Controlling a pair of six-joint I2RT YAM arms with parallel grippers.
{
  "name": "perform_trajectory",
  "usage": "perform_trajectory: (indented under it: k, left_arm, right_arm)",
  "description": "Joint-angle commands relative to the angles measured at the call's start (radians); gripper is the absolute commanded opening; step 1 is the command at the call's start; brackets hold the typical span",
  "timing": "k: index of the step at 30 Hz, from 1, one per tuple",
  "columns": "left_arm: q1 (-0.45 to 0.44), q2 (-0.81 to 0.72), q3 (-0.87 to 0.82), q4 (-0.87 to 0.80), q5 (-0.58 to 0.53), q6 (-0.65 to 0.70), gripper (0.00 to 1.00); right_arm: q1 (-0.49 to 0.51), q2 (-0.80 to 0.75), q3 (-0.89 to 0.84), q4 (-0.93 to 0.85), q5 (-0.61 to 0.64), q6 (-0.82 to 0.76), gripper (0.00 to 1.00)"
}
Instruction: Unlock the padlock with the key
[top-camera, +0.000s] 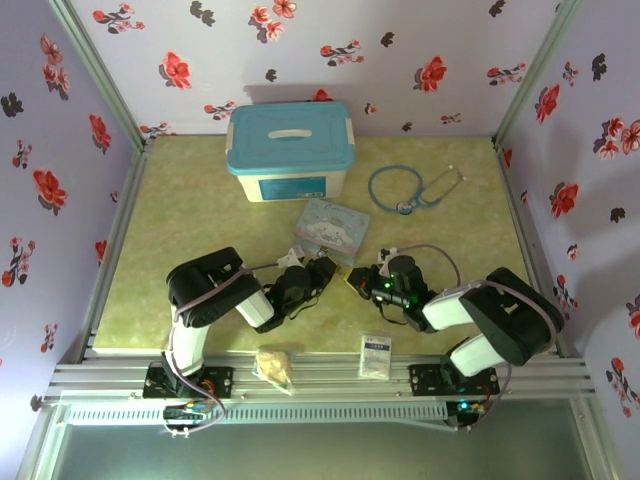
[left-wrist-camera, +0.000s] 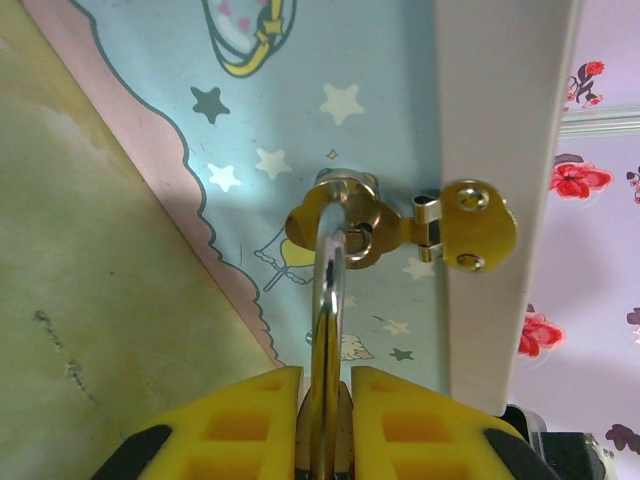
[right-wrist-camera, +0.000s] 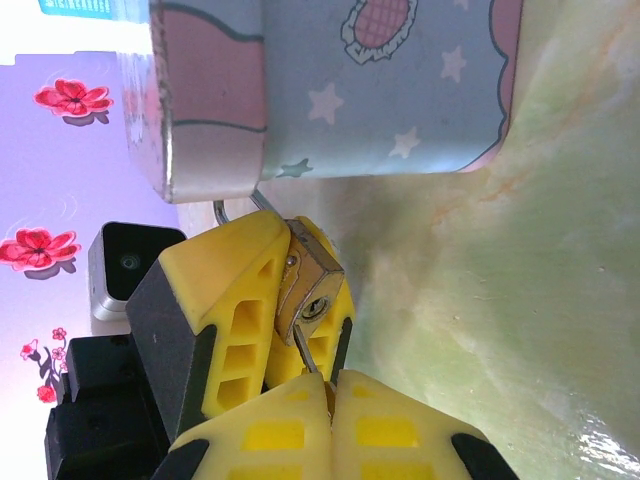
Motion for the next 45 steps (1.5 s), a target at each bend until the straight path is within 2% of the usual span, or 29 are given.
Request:
perform_trajectory:
  k: [1,13,26,34,42,45]
  left_arm:
    - [0.010,0.015,0.007,-0.007,-0.018,0.016,0.00]
    - [0.010,0.016,-0.003,0.001,-0.014,0.006,0.00]
    - [0.004,0.006,0.002,-0.008,-0.005,0.019,0.00]
    - [-0.003,0.032,0.003,0.004,0.001,-0.004,0.00]
    - [-0.005,-0.006,0.012,-0.028,0.010,0.022,0.00]
    - [-0.005,0.013,0.015,-0.013,0.020,0.007,0.00]
  right_arm:
    - [0.007,0.008,0.007,0.001,0.018,-0.019,0.00]
    - [0.002,0.011,0.021,-0.019,0.016,-0.032,0.00]
    - [-0.002,0.032,0.012,0.043,0.037,-0.019,0.00]
    - [-0.013,0.012,0.021,0.003,0.029,-0.043,0.00]
    - [-0.015,0.041,0.016,0.123,0.025,-0.026,0.00]
    - [-0.015,0.033,0.048,0.033,0.006,-0.059,0.00]
